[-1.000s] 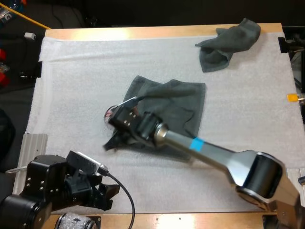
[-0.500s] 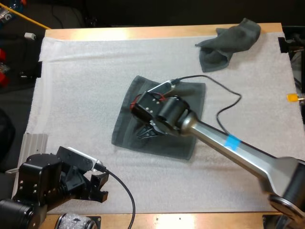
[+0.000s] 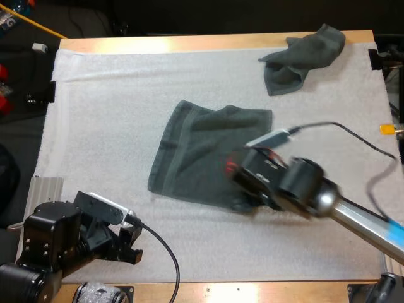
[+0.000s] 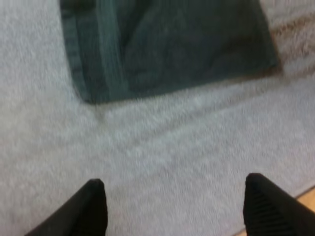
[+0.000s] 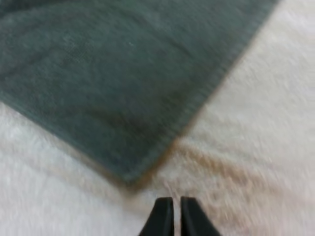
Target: Pick towel from pile, fold and stack
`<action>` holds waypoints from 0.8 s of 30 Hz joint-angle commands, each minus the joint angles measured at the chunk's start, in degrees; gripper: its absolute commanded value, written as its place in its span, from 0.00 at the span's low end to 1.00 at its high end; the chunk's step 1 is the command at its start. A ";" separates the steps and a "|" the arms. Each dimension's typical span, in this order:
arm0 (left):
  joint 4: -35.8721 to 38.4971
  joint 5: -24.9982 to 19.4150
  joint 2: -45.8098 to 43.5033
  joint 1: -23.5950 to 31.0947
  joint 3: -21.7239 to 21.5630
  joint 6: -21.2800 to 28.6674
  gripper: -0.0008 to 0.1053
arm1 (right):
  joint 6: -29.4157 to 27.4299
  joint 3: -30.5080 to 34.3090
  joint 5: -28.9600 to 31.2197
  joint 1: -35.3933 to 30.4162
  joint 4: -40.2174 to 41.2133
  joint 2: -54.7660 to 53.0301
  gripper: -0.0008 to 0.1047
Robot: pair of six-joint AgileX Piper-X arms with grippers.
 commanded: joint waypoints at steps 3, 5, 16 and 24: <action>-3.04 -0.66 -0.43 -0.19 -0.36 0.36 0.55 | 3.63 4.91 0.25 2.10 -0.55 -6.91 0.01; -4.26 -0.66 -0.43 -0.19 -0.36 0.36 0.55 | 6.03 7.36 0.25 3.59 -0.67 -10.41 0.01; -4.55 -0.61 -0.31 -0.19 -0.24 0.36 0.55 | 20.74 21.46 -4.64 6.12 -10.27 -18.40 0.06; -3.78 -0.54 -0.31 -0.19 0.39 0.36 0.55 | 31.94 33.09 -7.41 5.52 -31.26 -17.78 0.50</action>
